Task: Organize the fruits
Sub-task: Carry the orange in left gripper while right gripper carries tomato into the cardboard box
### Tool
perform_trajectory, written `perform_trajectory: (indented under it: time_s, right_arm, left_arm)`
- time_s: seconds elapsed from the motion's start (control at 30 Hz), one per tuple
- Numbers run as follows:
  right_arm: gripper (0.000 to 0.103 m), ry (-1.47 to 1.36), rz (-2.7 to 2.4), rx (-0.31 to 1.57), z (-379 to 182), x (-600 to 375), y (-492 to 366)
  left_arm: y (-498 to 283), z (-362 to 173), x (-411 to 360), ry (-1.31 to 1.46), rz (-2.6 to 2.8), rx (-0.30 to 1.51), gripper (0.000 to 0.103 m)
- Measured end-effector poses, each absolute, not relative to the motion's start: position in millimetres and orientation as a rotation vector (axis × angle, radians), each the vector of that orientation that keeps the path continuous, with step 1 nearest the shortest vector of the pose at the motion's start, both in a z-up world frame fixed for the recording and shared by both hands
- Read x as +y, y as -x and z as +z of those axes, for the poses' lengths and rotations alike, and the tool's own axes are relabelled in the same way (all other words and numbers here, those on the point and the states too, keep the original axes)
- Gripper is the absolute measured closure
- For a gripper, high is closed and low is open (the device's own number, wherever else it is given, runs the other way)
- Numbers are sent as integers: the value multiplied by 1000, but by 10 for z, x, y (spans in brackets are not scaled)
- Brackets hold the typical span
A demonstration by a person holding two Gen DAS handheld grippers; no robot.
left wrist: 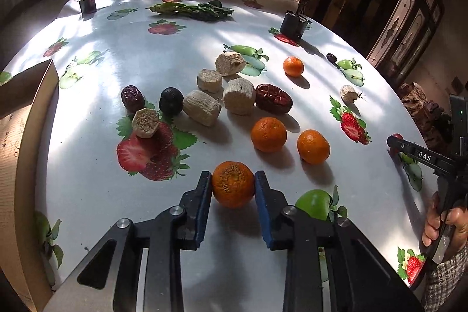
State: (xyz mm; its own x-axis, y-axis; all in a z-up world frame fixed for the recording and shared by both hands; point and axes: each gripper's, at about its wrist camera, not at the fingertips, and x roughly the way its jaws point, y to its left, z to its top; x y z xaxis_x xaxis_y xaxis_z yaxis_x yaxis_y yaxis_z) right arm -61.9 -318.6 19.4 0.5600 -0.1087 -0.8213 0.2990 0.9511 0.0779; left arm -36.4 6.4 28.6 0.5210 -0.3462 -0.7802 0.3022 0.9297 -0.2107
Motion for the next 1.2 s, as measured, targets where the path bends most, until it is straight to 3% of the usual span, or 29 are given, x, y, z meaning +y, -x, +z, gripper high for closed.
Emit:
perform_trajectory:
  time_s: [0.4, 0.97, 1.2]
  right_arm:
    - [71, -139, -74, 838, 838, -2411, 865]
    - [71, 26, 411, 681, 1845, -49, 798]
    - [71, 22, 554, 692, 1894, 819, 369]
  left_arm:
    - [737, 858, 713, 122, -297, 827, 75]
    - [914, 1370, 2280, 42, 88, 678, 74]
    - [591, 1460, 2754, 3, 192, 660, 74]
